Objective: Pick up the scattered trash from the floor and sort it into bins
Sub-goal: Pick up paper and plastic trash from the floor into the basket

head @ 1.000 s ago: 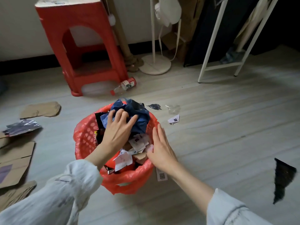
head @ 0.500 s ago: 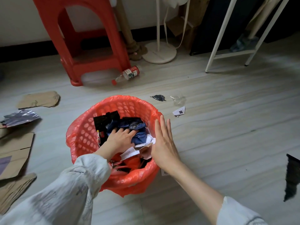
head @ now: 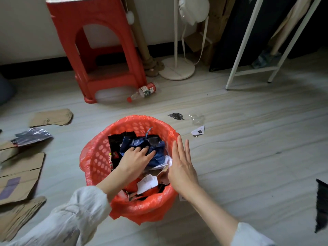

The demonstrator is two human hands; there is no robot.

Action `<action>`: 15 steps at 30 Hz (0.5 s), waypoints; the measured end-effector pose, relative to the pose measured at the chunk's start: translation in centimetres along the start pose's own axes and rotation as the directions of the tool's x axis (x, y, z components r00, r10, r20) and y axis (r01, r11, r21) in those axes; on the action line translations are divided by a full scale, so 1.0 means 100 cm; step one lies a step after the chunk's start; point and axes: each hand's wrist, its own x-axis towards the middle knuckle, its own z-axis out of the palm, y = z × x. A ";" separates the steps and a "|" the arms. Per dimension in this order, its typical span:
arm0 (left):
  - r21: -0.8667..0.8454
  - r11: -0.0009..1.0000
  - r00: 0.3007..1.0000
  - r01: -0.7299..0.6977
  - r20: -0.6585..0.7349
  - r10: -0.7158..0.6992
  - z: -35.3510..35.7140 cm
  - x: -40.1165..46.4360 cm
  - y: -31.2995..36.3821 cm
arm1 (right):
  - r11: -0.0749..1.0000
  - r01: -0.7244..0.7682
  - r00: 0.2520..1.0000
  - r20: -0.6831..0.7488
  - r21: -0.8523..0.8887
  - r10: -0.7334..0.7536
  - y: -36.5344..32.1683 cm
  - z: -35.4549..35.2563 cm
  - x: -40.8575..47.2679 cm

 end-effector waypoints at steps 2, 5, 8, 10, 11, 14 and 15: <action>0.087 0.995 0.987 -0.038 -0.151 0.051 -0.008 -0.007 -0.003 | 1.000 0.006 1.000 0.002 -0.015 -0.006 0.000 0.001 -0.001; 0.065 0.997 0.974 -0.031 -0.222 0.045 -0.017 -0.007 -0.009 | 1.000 0.005 1.000 0.004 -0.024 -0.005 -0.001 0.000 -0.001; 0.000 0.998 0.996 -0.056 -0.072 0.056 -0.014 0.006 -0.010 | 1.000 -0.006 1.000 0.028 -0.025 0.007 -0.001 -0.002 -0.002; -0.084 0.996 0.998 -0.005 0.060 0.010 -0.004 0.017 -0.011 | 0.999 -0.017 0.999 0.032 -0.030 0.018 -0.001 -0.003 -0.002; -0.141 0.989 0.993 0.041 0.112 -0.025 0.001 0.021 -0.012 | 0.999 -0.020 0.999 0.025 -0.025 0.020 -0.002 -0.004 -0.004; -0.226 0.969 0.987 0.103 0.146 -0.071 0.015 0.031 -0.011 | 1.000 -0.012 1.000 0.018 0.006 0.012 -0.003 -0.003 -0.002; -0.221 0.969 0.983 0.108 0.170 -0.071 0.017 0.034 -0.010 | 1.000 -0.008 1.000 0.010 0.024 0.008 -0.002 -0.003 -0.001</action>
